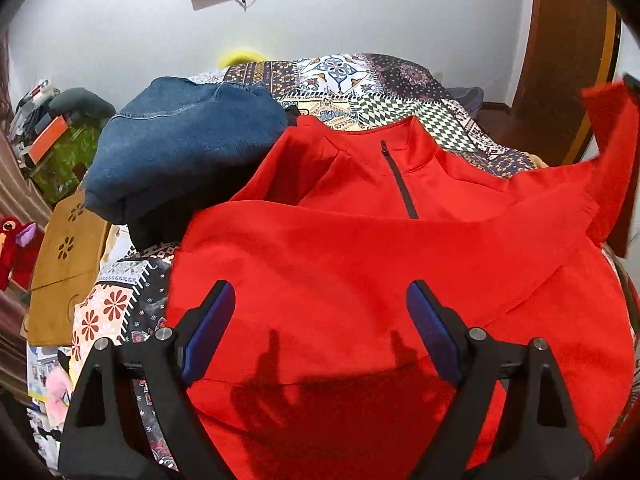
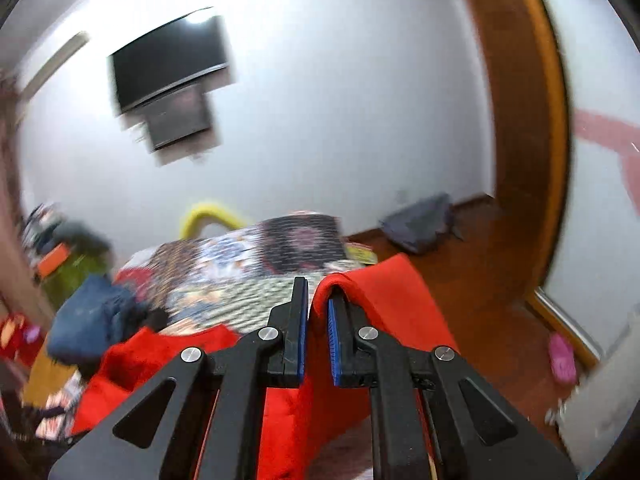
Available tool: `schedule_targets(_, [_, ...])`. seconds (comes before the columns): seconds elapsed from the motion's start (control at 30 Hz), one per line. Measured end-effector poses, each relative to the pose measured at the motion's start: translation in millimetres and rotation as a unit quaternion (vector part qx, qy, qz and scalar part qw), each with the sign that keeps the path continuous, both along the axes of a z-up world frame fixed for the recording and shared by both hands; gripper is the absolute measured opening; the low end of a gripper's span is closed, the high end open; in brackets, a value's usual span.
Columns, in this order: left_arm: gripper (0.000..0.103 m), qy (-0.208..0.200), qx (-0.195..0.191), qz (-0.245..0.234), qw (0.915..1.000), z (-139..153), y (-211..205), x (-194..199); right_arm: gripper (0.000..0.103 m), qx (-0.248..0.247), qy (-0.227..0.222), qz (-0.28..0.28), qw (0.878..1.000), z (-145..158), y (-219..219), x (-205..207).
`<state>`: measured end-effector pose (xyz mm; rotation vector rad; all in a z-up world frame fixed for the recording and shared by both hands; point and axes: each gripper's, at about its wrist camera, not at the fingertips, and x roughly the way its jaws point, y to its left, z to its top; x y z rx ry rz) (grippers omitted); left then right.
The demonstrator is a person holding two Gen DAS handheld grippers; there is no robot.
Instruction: Fold large clothes
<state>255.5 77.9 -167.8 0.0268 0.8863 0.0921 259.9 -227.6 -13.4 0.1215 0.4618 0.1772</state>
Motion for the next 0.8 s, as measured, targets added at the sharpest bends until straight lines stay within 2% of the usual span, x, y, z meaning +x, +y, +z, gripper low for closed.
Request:
schedule_targets(0.13, [0.088, -0.004, -0.008, -0.001, 1.0000, 3, 6, -8, 0.008, -0.012, 0.028, 0.091, 0.995, -11, 46, -1])
schedule_targets(0.2, [0.088, -0.005, -0.014, -0.002, 0.9999, 5, 10, -11, 0.008, -0.011, 0.060, 0.135, 0.989, -28, 65, 3])
schedule_targets(0.3, [0.088, -0.008, -0.022, -0.002, 0.9997, 6, 14, -17, 0.008, -0.016, 0.132, 0.180, 0.975, -65, 92, 10])
schedule_targets(0.43, [0.088, -0.002, -0.022, -0.004, 0.9997, 3, 18, -23, 0.008, -0.045, 0.255, 0.197, 0.945, -127, 114, 18])
schedule_targets(0.6, [0.088, 0.009, -0.019, -0.015, 0.9997, -1, 13, -23, 0.008, -0.051, 0.384, 0.199, 0.900, -175, 119, 22])
schedule_targets(0.7, [0.088, 0.010, -0.011, -0.026, 0.9996, 1, 5, -20, 0.010, -0.053, 0.389, 0.200, 0.898, -172, 115, 14])
schedule_targets(0.8, [0.088, 0.005, -0.005, -0.044, 0.9990, 8, -12, -12, 0.017, -0.045, 0.363, 0.196, 0.910, -150, 97, 4])
